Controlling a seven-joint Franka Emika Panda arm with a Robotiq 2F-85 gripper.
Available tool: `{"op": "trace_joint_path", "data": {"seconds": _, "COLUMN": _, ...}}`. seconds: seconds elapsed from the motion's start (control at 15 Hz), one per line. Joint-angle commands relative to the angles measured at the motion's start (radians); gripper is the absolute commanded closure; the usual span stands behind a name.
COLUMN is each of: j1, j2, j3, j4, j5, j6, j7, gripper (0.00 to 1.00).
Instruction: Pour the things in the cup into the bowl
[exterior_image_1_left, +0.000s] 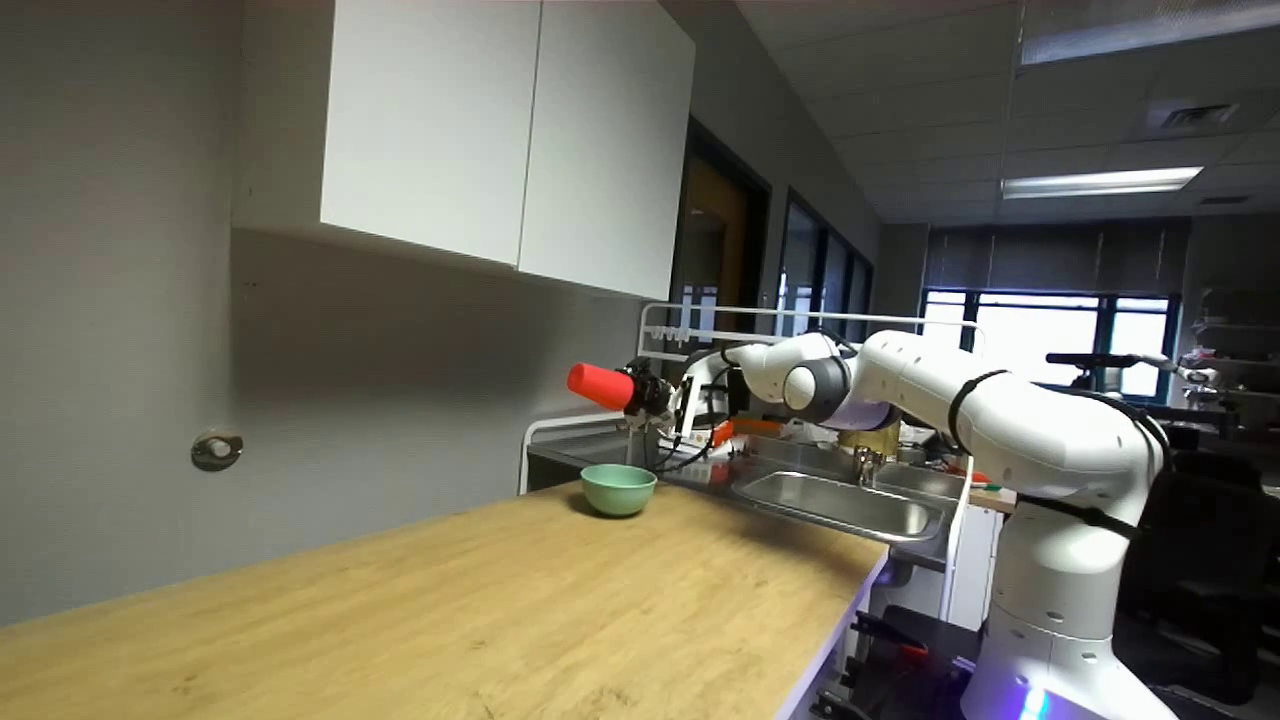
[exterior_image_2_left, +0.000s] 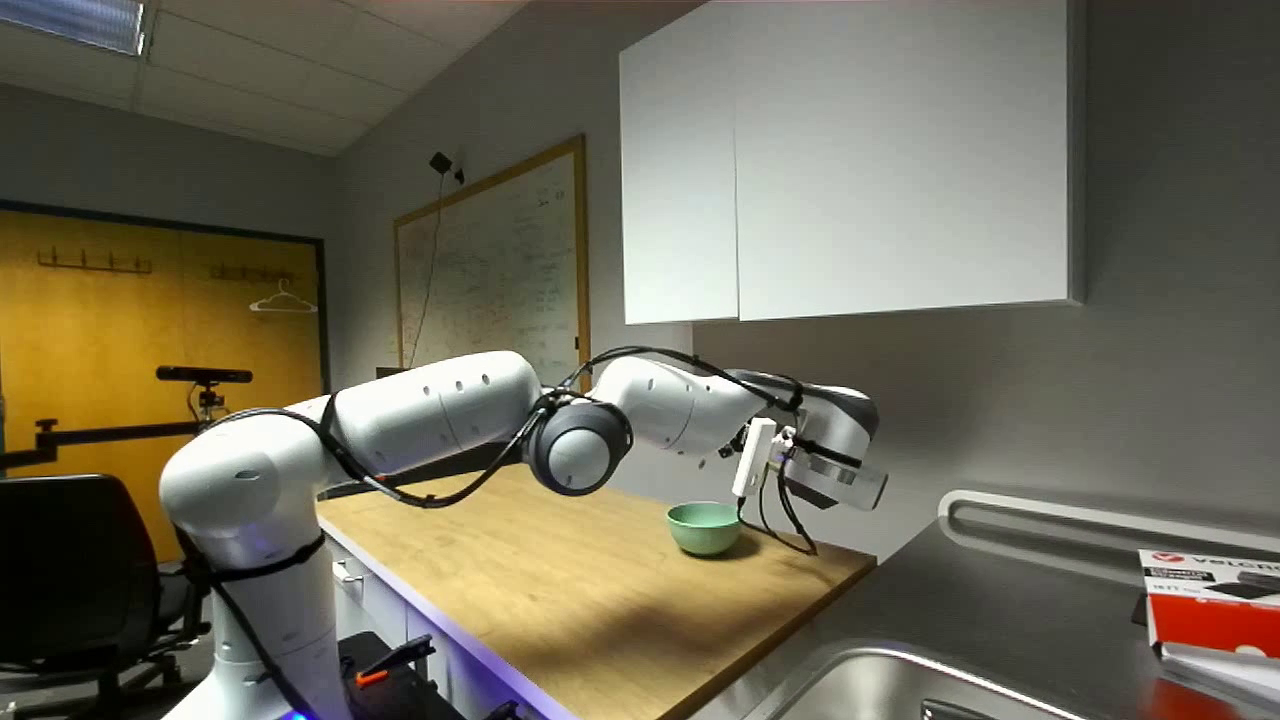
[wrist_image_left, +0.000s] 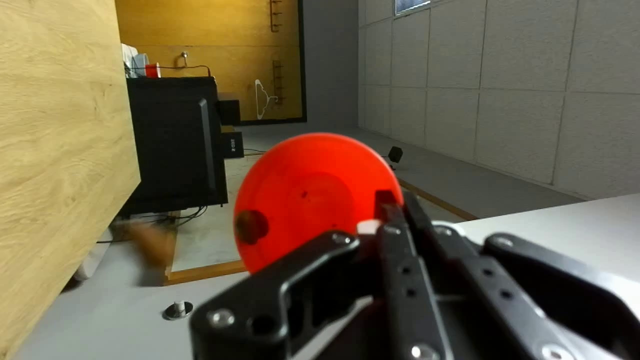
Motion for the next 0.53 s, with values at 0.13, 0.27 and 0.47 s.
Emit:
{"op": "trace_joint_path", "data": {"seconds": 0.13, "j1": -0.006, "j2": 0.016, "j3": 0.018, "j4": 0.081, "j5": -0.009, "j6": -0.014, "j7": 0.056, "gripper": 0.98}}
{"op": "trace_joint_path", "data": {"seconds": 0.27, "j1": -0.009, "j2": 0.015, "j3": 0.020, "j4": 0.090, "j5": -0.008, "j6": -0.015, "j7": 0.060, "gripper": 0.98}}
{"op": "trace_joint_path", "data": {"seconds": 0.47, "j1": -0.005, "j2": 0.024, "j3": 0.025, "j4": 0.099, "j5": -0.007, "j6": -0.014, "j7": 0.053, "gripper": 0.98}}
